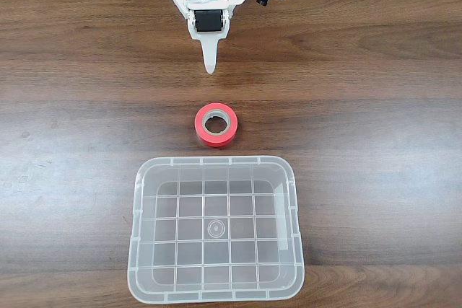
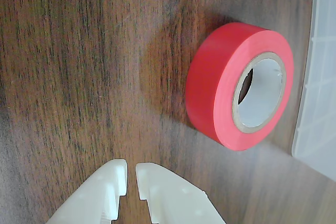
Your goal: Grab the tape and place it in the box.
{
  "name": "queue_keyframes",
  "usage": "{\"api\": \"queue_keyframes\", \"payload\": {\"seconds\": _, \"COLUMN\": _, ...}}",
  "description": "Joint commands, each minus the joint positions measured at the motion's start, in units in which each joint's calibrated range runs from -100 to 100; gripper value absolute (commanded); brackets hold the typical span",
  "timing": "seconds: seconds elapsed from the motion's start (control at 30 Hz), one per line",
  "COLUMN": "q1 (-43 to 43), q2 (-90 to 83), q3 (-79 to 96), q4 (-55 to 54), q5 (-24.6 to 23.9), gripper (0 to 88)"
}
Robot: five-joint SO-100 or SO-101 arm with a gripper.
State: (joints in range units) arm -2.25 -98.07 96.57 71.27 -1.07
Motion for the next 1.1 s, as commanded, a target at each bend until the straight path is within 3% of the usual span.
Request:
{"api": "queue_keyframes", "payload": {"seconds": 0.0, "q1": 0.0, "q2": -0.8, "q3": -0.4, "q4": -1.5, "q5": -0.1, "gripper": 1.3}}
{"api": "queue_keyframes", "payload": {"seconds": 1.07, "q1": 0.3, "q2": 0.6, "q3": -21.5, "q4": -1.3, "q5": 0.0, "gripper": 1.1}}
